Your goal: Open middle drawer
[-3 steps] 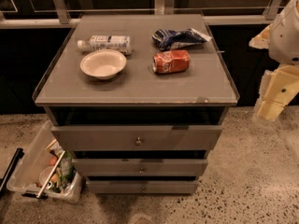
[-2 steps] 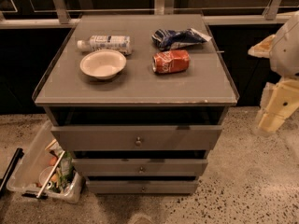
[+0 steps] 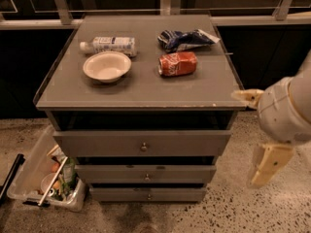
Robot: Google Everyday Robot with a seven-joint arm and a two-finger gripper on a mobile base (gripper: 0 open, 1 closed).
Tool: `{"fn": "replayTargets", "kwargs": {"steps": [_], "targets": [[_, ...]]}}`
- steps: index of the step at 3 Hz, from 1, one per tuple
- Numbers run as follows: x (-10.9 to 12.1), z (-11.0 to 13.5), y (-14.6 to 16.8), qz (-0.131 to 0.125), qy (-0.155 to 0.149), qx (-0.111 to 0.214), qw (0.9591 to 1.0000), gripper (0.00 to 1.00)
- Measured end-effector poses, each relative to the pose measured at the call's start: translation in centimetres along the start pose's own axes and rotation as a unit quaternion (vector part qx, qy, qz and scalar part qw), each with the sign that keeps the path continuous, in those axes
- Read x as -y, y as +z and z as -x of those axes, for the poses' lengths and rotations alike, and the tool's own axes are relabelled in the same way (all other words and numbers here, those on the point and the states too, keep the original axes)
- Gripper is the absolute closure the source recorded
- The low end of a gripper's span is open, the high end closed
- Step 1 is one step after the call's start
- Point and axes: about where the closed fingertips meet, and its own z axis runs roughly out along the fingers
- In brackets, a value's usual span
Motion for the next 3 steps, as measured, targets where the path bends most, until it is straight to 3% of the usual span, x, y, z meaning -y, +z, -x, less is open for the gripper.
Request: {"fn": "replayTargets", "kwargs": {"steps": [1, 3], "targets": [[-0.5, -0.1, 0.9, 0.004, -0.018, 0.004, 0.9998, 0.0], [-1.1, -0.5, 2.8, 0.015, -0.018, 0.016, 0.9996, 0.0]]}}
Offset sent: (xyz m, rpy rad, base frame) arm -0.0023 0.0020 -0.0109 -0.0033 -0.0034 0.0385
